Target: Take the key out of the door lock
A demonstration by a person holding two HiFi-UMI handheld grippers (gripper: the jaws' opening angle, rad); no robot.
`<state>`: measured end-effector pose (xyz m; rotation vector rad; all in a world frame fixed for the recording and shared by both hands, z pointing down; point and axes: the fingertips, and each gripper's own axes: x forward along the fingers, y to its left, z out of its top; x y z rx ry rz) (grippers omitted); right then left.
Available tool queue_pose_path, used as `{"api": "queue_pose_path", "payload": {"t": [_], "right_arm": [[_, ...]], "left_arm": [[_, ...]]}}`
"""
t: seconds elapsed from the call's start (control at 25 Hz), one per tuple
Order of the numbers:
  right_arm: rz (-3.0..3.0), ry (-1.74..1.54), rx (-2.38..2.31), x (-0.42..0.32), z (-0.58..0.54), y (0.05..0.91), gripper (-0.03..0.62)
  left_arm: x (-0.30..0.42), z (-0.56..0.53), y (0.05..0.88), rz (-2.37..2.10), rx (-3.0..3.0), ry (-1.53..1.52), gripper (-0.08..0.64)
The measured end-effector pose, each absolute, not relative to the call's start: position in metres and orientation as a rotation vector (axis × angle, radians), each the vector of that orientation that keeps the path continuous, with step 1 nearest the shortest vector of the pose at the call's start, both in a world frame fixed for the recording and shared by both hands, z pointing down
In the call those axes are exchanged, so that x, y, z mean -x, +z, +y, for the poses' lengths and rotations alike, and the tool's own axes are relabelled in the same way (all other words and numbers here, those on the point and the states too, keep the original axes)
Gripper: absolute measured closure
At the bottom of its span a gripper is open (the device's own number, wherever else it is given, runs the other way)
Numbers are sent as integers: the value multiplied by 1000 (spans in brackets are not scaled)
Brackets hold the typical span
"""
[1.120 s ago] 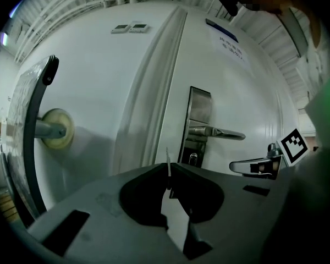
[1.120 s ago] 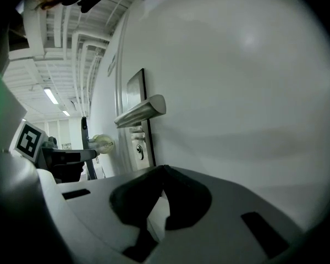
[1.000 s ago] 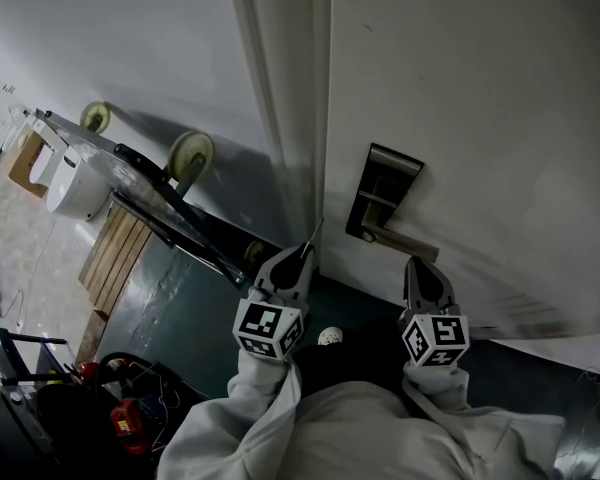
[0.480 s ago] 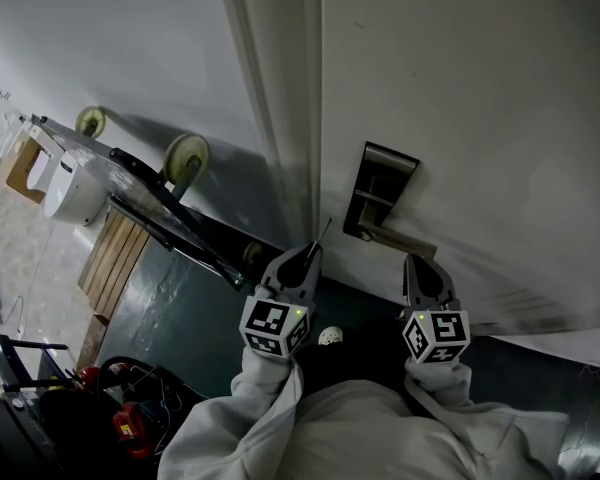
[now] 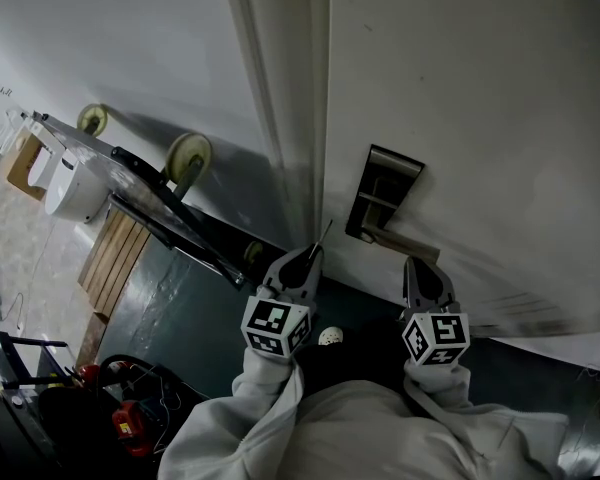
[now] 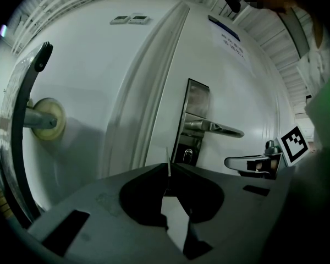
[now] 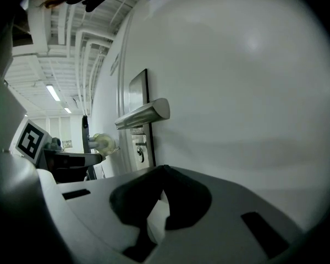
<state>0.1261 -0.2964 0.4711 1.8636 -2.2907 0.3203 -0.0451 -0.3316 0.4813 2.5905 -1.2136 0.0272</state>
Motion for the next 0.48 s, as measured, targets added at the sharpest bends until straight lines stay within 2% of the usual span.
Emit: {"api": "queue_pose_path", "payload": {"t": [0.48], "right_arm": [[-2294,336,-1853,-126,-297,473,541]], "left_arm": [[41,-333,483,-1204,-2587,31,532]]}}
